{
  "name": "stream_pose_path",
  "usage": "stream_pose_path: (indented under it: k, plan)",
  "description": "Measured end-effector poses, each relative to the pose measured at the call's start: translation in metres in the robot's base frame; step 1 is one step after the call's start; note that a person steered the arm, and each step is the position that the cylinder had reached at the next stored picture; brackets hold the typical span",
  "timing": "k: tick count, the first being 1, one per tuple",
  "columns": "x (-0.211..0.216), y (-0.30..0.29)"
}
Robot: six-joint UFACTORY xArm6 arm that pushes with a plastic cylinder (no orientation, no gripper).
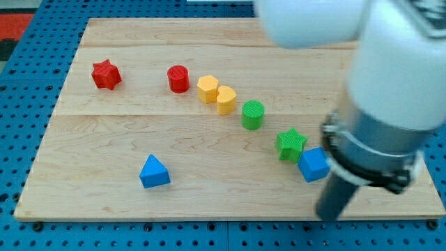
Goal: Push the cube and green star towards the green circle
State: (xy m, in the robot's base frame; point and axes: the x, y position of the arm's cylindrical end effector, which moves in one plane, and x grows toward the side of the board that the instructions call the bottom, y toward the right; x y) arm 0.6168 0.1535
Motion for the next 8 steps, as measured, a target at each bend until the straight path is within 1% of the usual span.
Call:
stream_pose_path:
  k: [1,2,3,5,6,8]
  plan:
    - [-0.026,0.001]
    - [-0.031,0.028]
    - [-0.054,-0.009]
    - [-0.066,-0.025]
    - [-0.065,-0.044]
    - [-0.066,-0.048]
